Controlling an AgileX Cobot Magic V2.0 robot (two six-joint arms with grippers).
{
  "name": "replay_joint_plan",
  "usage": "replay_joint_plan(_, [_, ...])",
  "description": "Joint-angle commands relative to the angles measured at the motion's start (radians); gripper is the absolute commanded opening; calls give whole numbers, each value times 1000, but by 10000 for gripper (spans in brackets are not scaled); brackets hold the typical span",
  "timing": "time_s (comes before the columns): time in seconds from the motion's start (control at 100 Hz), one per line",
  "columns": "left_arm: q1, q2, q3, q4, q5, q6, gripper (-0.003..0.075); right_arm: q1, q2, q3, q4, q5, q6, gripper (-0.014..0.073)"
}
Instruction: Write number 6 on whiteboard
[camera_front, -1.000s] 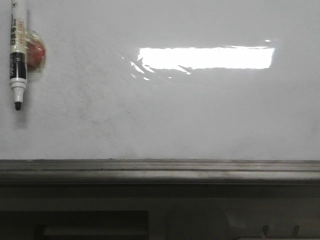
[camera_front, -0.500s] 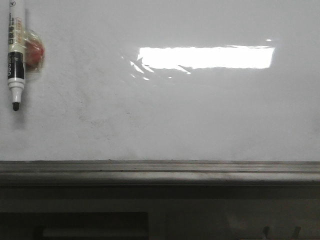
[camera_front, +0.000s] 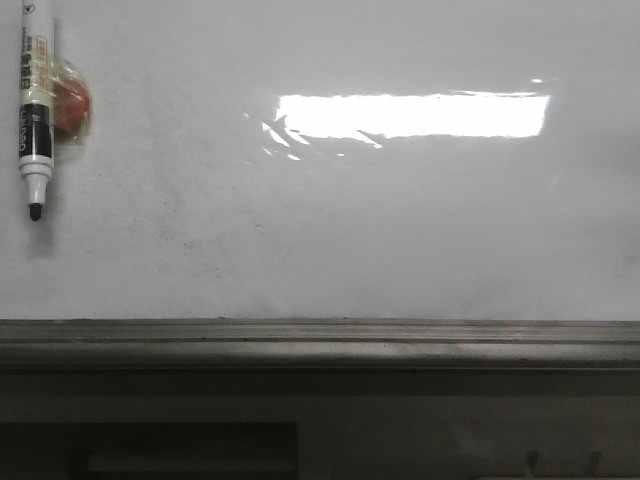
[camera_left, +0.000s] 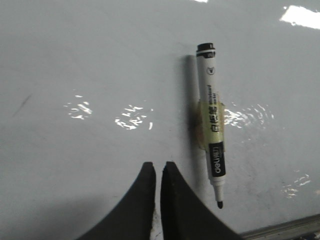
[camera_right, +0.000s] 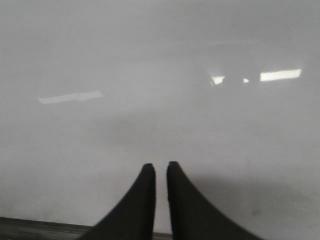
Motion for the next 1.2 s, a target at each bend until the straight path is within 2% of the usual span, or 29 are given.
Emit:
replay_joint_plan(0.0, [-12,62,-42,-198,-24,163,103,-7,23,-39,11,-48,-17,281])
replay_joint_plan(0.03, [-16,82,-42,-253,-13,208,152,-7,26,-39,13,-48,-17,336])
replay_joint_plan(0.04, [-16,92,-42,-266,-10,228,179,-7,26,-39,13,-48,-17,386])
replay_joint_plan(0.11, [-28,139,-42,-370,13,306,330,-7,27,-39,22,-48,-17,495])
replay_joint_plan(0.15, [-35,171,-42,-410,25,332,414,-7,27,-39,24,-48,-17,513])
replay_joint_plan(0.22, [-47,226,-42,-465,50,384,493,-7,27,-39,24,-48,-17,508])
replay_joint_plan(0.4, [-102,348,-44,-583,97,514,494,-7,27,-39,25,-48,-17,508])
replay_joint_plan(0.68, [-152,443,-44,-652,2,586,491,-7,27,-39,25,-48,-17,508])
replay_joint_plan(0.75, [-152,447,-44,-672,-10,615,464,-7,27,-39,25,-48,-17,508])
replay_joint_plan(0.98, [-152,486,-44,-781,13,743,262,-7,27,-39,25,-58,-17,508])
replay_joint_plan(1.08, [-152,488,-44,-779,13,745,130,-7,27,-39,25,-54,-17,508])
replay_joint_plan(1.15, [-152,488,-44,-779,40,781,-8,-7,27,-39,25,-50,-17,508])
replay_joint_plan(1.19, [-152,488,-44,-779,57,805,-20,-7,27,-39,25,-47,-17,508])
